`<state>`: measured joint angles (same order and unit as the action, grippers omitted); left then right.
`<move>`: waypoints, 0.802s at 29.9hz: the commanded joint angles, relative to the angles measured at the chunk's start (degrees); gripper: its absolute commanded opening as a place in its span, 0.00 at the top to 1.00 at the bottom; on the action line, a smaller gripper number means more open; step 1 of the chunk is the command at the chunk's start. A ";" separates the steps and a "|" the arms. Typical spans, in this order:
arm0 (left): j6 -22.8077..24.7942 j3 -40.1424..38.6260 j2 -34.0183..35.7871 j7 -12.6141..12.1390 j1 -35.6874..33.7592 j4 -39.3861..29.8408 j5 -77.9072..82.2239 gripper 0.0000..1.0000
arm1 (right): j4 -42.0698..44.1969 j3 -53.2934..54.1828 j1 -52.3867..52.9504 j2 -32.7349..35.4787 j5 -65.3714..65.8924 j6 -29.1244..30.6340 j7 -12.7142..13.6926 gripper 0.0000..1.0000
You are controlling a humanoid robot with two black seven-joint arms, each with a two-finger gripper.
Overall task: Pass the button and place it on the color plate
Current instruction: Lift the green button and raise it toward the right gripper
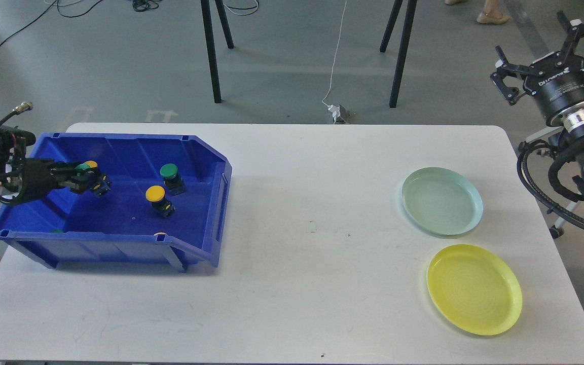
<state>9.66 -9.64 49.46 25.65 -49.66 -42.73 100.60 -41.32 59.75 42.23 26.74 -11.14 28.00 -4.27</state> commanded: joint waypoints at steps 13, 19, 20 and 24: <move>6.86 -4.77 8.74 0.90 -13.97 -20.90 -19.45 0.71 | -6.12 -2.80 1.28 6.65 0.86 0.00 0.23 0.01; 5.82 -12.32 -3.47 0.63 -14.24 -20.81 -26.41 0.72 | -15.27 -2.98 -0.65 9.90 2.26 -7.16 -0.30 0.01; 5.20 -14.16 -5.84 0.46 -13.98 -20.55 -27.20 0.72 | -16.94 -2.98 -1.61 10.17 3.14 -7.17 -0.30 0.01; 1.95 -16.99 -13.32 0.10 -13.36 -19.76 -29.67 0.72 | -24.32 -3.15 -5.57 10.52 8.75 -9.27 -0.30 0.03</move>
<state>13.86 -24.95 41.02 26.04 -63.43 -63.11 72.49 -60.31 56.74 39.47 37.04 -6.57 20.62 -4.55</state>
